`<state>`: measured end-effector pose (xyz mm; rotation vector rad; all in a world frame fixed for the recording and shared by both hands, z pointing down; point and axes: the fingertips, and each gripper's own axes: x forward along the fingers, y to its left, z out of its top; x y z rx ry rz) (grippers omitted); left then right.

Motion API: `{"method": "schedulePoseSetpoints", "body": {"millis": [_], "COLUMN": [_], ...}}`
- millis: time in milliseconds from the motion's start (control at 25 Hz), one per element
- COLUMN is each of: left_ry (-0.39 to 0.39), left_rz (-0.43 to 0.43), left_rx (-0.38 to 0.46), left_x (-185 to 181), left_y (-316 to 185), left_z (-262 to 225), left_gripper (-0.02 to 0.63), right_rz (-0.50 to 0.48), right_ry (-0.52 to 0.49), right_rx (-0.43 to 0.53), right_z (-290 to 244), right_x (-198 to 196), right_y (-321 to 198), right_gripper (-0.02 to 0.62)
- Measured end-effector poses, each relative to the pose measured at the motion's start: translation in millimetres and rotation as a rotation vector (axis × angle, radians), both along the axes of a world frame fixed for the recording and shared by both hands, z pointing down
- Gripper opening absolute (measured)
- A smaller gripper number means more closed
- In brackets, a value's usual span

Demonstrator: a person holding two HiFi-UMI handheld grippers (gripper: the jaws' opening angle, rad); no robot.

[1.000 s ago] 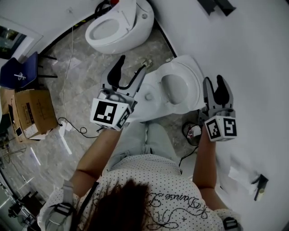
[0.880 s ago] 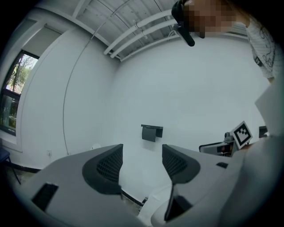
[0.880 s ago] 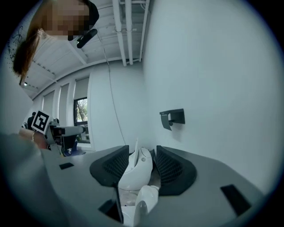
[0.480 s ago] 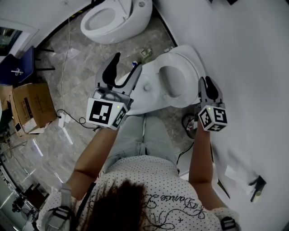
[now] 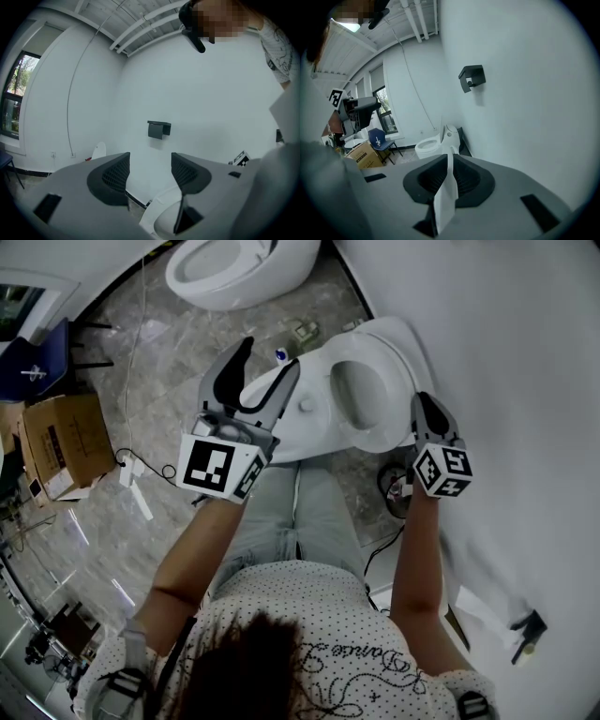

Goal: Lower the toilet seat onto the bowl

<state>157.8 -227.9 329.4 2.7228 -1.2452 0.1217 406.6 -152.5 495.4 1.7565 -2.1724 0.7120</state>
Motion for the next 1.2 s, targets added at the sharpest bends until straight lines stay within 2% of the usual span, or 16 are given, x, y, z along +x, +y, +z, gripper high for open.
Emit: {"method": "schedulePoseSetpoints", "body": {"millis": [120, 320, 560, 760, 1200], "left_ry": [-0.009, -0.011, -0.007, -0.014, -0.012], "left_rz": [0.001, -0.013, -0.024, -0.045, -0.087], "left_rx": [-0.002, -0.007, 0.000, 0.006, 0.020], "left_x": [2.9, 1.0, 5.8, 1.9, -4.0], "left_y": [6.2, 9.8, 16.8, 19.6, 26.6], "left_z": [2.4, 3.0, 1.2, -1.4, -9.2], "left_gripper": [0.261, 0.261, 0.261, 0.261, 0.261], "right_rz": [-0.012, -0.018, -0.055, -0.069, -0.180], "right_ry": [-0.007, -0.075, -0.055, -0.078, -0.112], "right_rx": [-0.013, -0.007, -0.019, -0.038, -0.080], "right_z": [7.8, 8.4, 10.1, 11.9, 8.5], "right_x": [0.9, -0.3, -0.7, 2.3, -7.9], "right_y": [4.1, 4.3, 7.1, 6.6, 10.6], "right_gripper": [0.054, 0.046, 0.051, 0.071, 0.083]}}
